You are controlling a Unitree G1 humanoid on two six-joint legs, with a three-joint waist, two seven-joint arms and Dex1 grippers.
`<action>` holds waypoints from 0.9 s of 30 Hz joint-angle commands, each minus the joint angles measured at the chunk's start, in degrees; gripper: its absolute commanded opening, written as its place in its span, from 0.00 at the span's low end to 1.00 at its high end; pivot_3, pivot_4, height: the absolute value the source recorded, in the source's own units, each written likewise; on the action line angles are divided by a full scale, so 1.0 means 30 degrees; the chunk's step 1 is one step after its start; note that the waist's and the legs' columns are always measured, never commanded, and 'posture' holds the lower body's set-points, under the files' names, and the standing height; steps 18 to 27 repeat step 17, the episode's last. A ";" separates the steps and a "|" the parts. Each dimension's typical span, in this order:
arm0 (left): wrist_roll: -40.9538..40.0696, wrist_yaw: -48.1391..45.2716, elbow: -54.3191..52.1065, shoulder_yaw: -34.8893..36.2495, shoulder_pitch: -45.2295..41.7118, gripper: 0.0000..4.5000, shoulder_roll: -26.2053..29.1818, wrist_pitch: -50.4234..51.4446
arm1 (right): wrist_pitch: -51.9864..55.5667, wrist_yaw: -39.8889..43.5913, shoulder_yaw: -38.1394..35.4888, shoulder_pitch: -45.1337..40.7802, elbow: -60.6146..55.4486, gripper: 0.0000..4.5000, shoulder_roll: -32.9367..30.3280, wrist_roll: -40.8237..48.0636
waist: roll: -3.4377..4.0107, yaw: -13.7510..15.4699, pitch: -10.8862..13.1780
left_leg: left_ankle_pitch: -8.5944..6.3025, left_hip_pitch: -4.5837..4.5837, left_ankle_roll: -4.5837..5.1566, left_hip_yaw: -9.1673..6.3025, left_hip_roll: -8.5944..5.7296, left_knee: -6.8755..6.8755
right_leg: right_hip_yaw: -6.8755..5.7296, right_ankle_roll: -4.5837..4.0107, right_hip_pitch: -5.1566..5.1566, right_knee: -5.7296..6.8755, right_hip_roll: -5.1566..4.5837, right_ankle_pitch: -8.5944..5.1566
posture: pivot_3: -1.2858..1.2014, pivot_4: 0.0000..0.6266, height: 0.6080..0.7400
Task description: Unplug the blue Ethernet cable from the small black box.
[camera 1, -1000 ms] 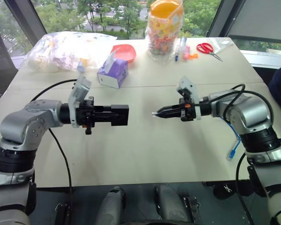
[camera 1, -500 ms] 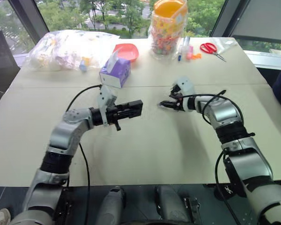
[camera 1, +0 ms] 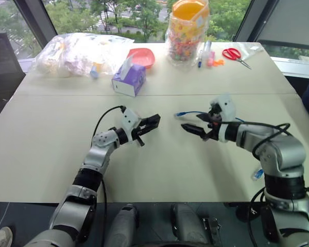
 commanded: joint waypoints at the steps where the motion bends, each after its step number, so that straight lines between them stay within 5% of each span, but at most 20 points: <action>1: 0.0292 -0.0058 0.0819 0.0457 0.0177 0.34 0.0146 -0.1501 | 0.0879 -0.0859 -0.0763 0.0262 -0.1948 1.00 0.0428 0.0930 | 0.0001 -0.0006 -0.0001 | 0.0000 0.0007 0.0000 0.0001 0.0000 0.0004 | 0.0000 0.0001 0.0009 0.0000 0.0001 0.0001 | 0.52 0.24 1.00; 8: -0.0180 -0.0185 0.0504 0.1148 0.0426 1.00 0.0731 -0.1093 | 0.1542 -0.1751 -0.0929 0.0615 -0.2633 1.00 0.0598 0.1635 | 0.0001 0.0005 -0.0001 | 0.0001 0.0041 0.0002 -0.0001 -0.0001 0.0013 | -0.0003 0.0004 0.0057 -0.0002 0.0002 0.0001 | 0.52 0.24 1.00; 17: -0.3077 -0.1448 -0.6678 0.2758 0.2984 1.00 0.3668 0.4800 | 0.1374 -0.0561 -0.0985 0.2079 -0.4054 1.00 -0.1505 0.2819 | 0.0003 -0.0030 -0.0002 | -0.0007 0.0040 0.0014 -0.0010 0.0004 -0.0007 | -0.0003 0.0004 0.0054 -0.0001 0.0003 0.0000 | 0.52 0.24 1.00; 27: -0.3077 -0.1448 -0.6678 0.2758 0.2984 1.00 0.3668 0.4800 | 0.1374 -0.0561 -0.0985 0.2079 -0.4054 1.00 -0.1505 0.2819 | 0.0003 -0.0030 -0.0002 | -0.0007 0.0040 0.0014 -0.0010 0.0004 -0.0007 | -0.0003 0.0004 0.0054 -0.0001 0.0003 0.0000 | 0.52 0.24 1.00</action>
